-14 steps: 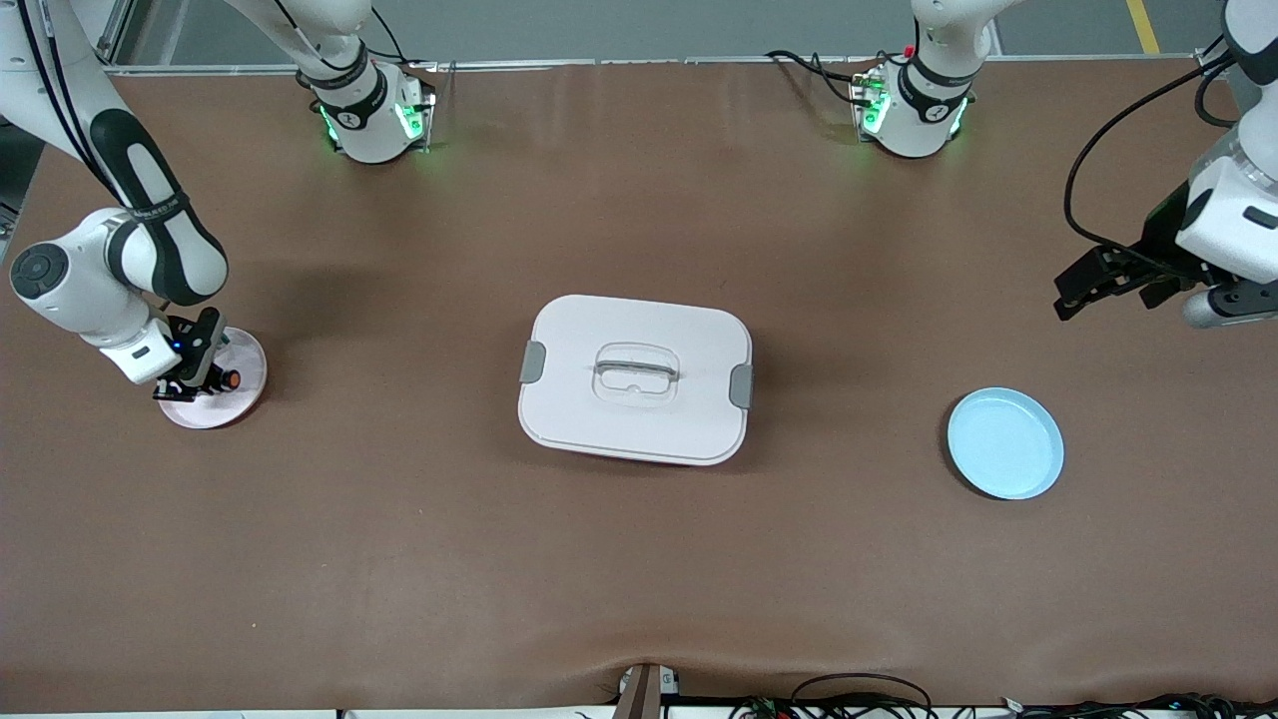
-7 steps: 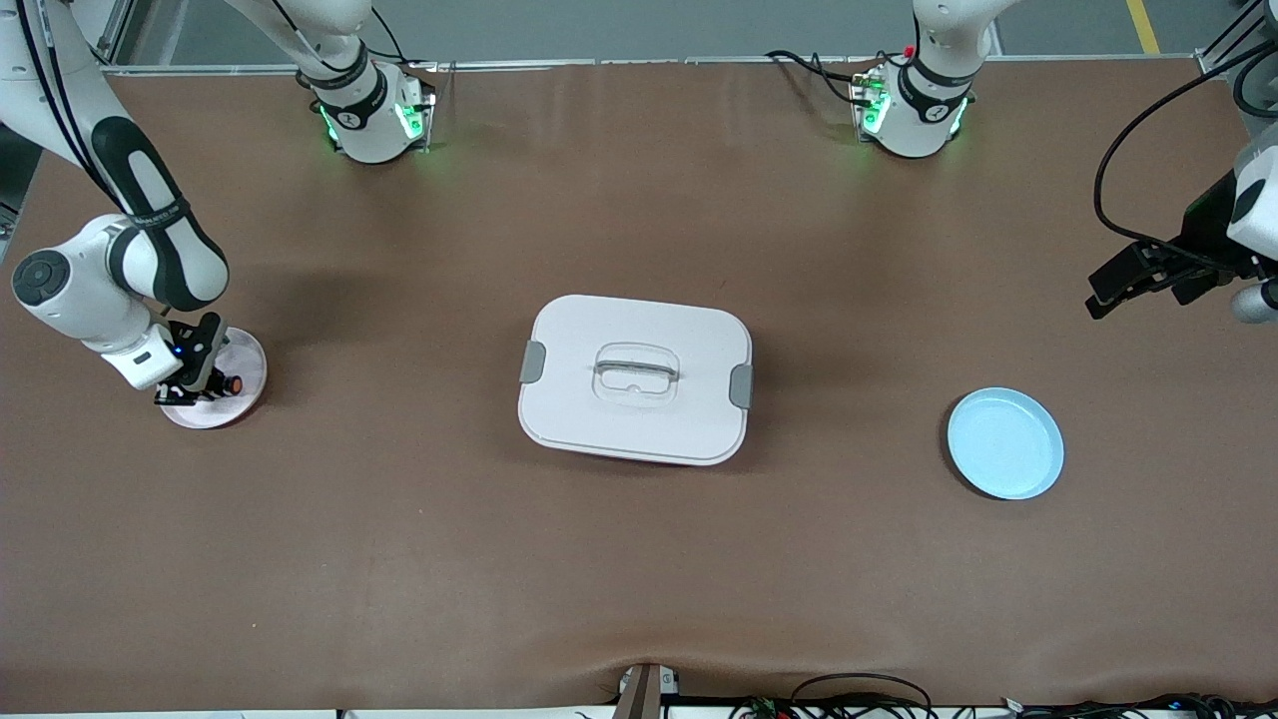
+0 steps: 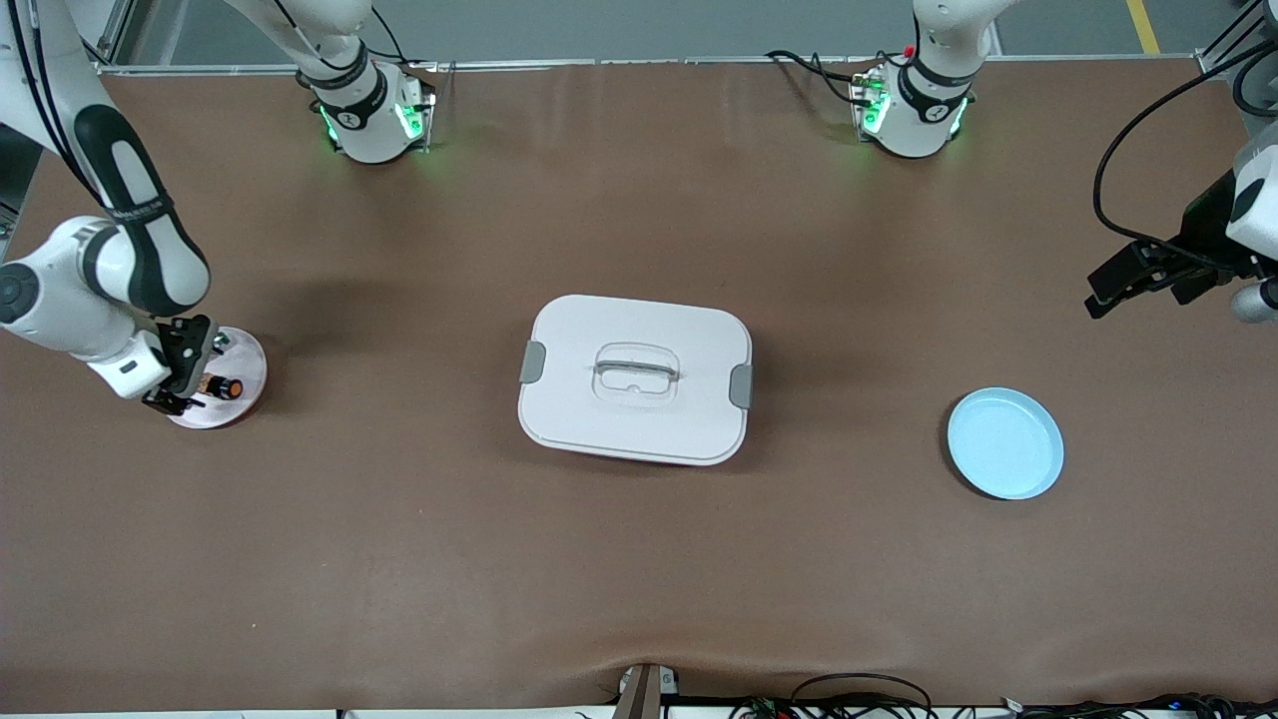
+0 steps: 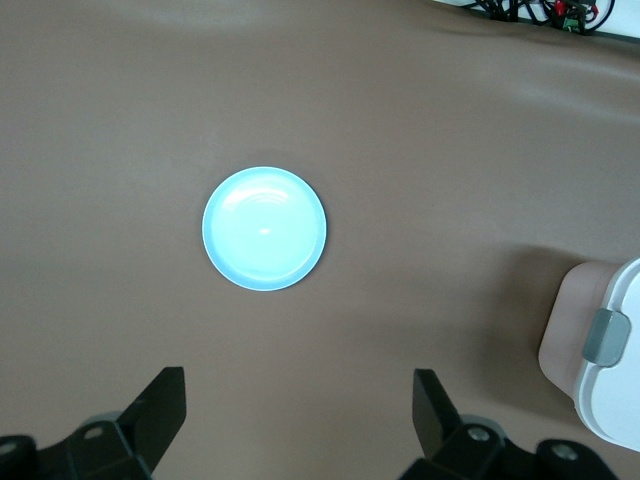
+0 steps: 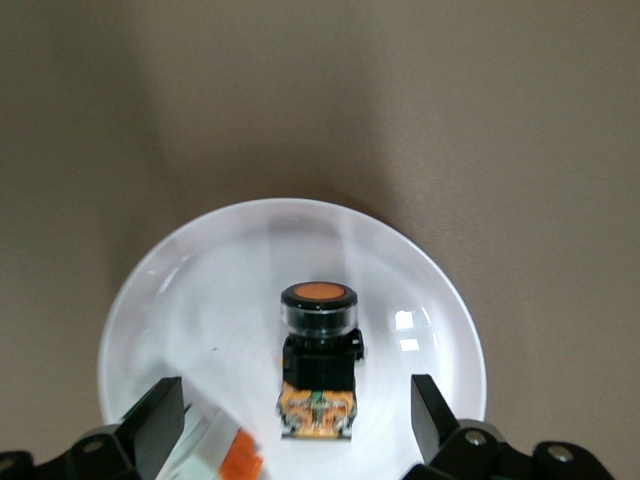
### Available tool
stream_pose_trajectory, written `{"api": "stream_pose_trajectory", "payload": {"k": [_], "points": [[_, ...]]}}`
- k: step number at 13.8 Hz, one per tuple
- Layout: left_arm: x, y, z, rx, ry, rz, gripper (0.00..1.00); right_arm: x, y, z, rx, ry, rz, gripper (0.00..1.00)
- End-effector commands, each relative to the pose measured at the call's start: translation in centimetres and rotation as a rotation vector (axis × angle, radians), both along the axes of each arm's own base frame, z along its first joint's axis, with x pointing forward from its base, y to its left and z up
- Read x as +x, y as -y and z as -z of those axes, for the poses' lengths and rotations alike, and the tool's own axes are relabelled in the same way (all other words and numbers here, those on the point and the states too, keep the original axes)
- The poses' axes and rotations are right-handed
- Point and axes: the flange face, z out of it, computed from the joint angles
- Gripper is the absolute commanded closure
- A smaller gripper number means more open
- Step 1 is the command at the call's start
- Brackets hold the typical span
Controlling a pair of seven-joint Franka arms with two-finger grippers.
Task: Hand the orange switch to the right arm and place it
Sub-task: 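Lower the switch onto the white plate and open the right gripper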
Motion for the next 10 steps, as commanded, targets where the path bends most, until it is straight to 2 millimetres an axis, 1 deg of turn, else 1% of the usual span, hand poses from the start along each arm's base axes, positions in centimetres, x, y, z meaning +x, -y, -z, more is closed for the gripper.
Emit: {"api": "stream_pose_trajectory", "payload": {"k": [1, 4, 7, 8, 10], "points": [[-0.3, 0.4, -0.6, -0.010, -0.007, 0.021, 0.00, 0.6, -0.8, -5.5, 0.016, -0.044, 0.103, 0.00], [-0.4, 0.6, -0.7, -0.008, -0.007, 0.021, 0.00, 1.2, -2.1, -10.8, 0.007, -0.089, 0.247, 0.00], [-0.6, 0.7, -0.7, -0.005, -0.020, 0.024, 0.00, 0.4, -4.7, -16.0, -0.026, -0.100, 0.464, 0.00], [-0.6, 0.9, -0.7, -0.006, -0.023, 0.027, 0.00, 0.1, -6.0, -17.8, -0.041, -0.097, 0.542, 0.00], [-0.6, 1.0, -0.7, -0.005, -0.023, 0.029, 0.00, -0.6, -8.3, -20.3, -0.064, -0.109, 0.655, 0.00]]}}
